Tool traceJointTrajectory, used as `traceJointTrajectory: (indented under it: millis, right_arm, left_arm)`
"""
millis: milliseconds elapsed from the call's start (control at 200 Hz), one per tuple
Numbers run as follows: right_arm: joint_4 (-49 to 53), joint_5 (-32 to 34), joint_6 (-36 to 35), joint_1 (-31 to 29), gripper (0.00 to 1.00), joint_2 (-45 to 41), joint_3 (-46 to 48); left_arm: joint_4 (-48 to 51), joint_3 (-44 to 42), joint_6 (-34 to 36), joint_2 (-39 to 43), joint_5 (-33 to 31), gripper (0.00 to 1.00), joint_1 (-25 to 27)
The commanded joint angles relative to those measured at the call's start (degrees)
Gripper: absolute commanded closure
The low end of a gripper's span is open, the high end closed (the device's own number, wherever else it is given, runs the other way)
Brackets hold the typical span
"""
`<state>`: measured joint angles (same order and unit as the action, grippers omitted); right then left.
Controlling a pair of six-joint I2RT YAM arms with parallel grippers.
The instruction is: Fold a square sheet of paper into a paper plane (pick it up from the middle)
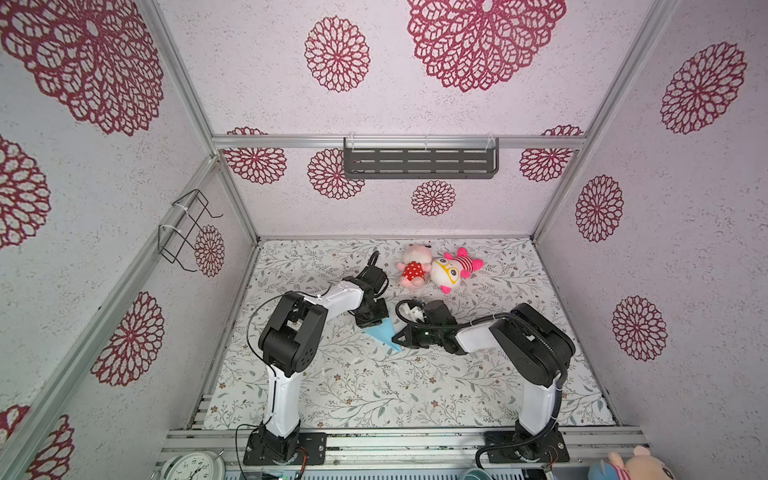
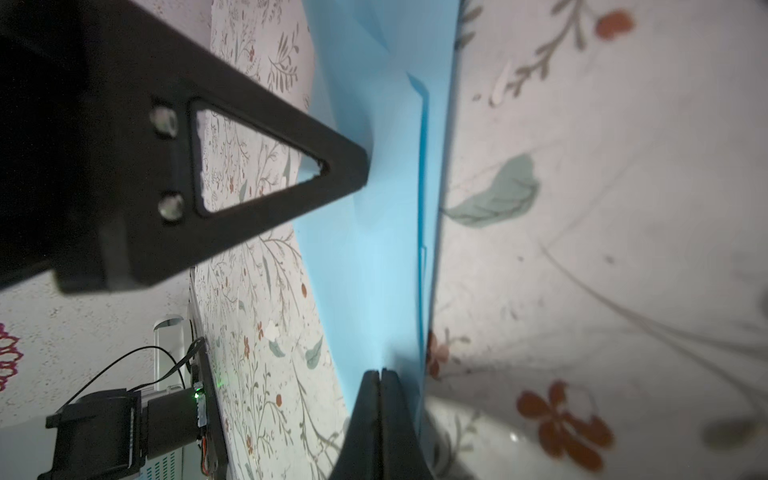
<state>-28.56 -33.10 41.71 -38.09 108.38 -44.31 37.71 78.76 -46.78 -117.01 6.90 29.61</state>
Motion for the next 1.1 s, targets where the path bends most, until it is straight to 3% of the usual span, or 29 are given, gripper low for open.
traceJointTrajectory:
  millis: [0, 240, 390, 580, 871, 1096]
  right_arm:
    - [4.9, 0.8, 0.4, -0.2, 0.99, -2.7, 3.5]
    - [4.9, -1.3, -0.3, -0.5, 0.98, -7.1, 8.1]
    - [3.5, 1.6, -2.9, -0.5, 0.96, -11.9, 7.5]
    - [-1.6, 3.7, -4.8, -0.6, 0.8, -12.4, 4.9]
    - [-0.6, 2.3, -3.0, -1.7, 0.88, -4.0, -2.2]
    - [-0.4, 4.9, -1.8, -1.7, 0.93, -1.9, -2.4]
  left_arm:
    - [5.7, -2.0, -0.2, -4.5, -4.8, 0.99, 0.0]
    - [5.8, -1.7, -0.2, -4.4, -4.7, 0.98, -0.1]
    - [5.4, -1.8, -0.2, -3.9, -4.0, 0.98, 0.0]
    - [3.8, -1.8, -0.2, -3.3, -2.2, 0.96, -0.1]
    - [3.5, -1.4, -0.2, -2.4, -1.0, 0.95, -0.1]
    - [0.6, -2.0, 0.3, -1.0, 2.0, 0.95, -0.4]
